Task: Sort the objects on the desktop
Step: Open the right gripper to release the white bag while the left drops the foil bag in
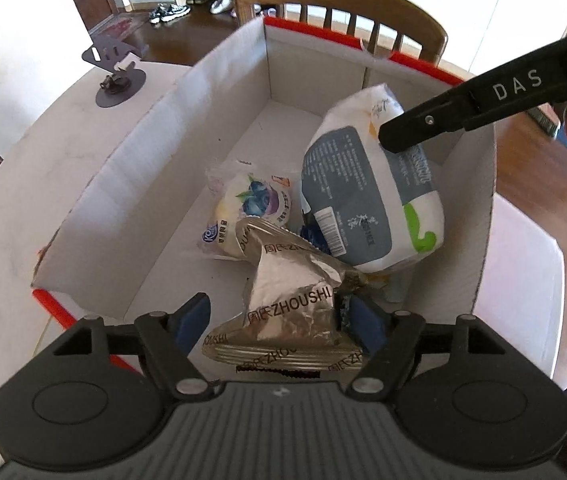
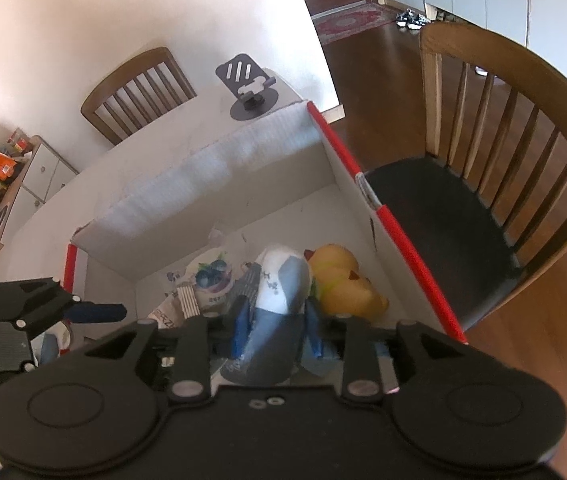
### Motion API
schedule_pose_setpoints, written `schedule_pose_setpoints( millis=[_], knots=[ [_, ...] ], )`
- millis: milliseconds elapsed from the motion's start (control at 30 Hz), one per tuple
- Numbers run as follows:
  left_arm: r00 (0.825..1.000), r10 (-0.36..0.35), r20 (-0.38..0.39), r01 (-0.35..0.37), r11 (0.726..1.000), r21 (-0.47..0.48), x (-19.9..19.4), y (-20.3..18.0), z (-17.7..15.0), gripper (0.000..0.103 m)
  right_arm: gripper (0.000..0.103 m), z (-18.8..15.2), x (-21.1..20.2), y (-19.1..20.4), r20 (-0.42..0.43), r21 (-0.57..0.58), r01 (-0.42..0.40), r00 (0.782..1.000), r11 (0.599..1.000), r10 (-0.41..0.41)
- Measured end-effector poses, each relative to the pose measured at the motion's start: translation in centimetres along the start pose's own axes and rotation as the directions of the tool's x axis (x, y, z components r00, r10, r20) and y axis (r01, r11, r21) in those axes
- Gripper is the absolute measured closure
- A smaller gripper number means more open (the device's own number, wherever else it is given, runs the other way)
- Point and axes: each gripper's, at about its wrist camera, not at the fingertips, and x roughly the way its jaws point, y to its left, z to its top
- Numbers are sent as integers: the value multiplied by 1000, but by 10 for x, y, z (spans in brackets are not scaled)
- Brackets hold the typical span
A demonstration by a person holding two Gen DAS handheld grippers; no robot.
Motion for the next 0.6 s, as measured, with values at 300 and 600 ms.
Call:
schedule_pose_setpoints(
  millis=[300, 600],
  knots=[
    [995, -30, 99, 35, 998, -58, -28, 5, -8, 27, 57, -2, -22, 9, 30, -34, -19, 999, 999, 20],
    [980, -26, 199, 53, 990, -134, -56, 8, -25, 27, 55, -13, -35, 32, 35, -91, -41, 998, 995, 44]
  ],
)
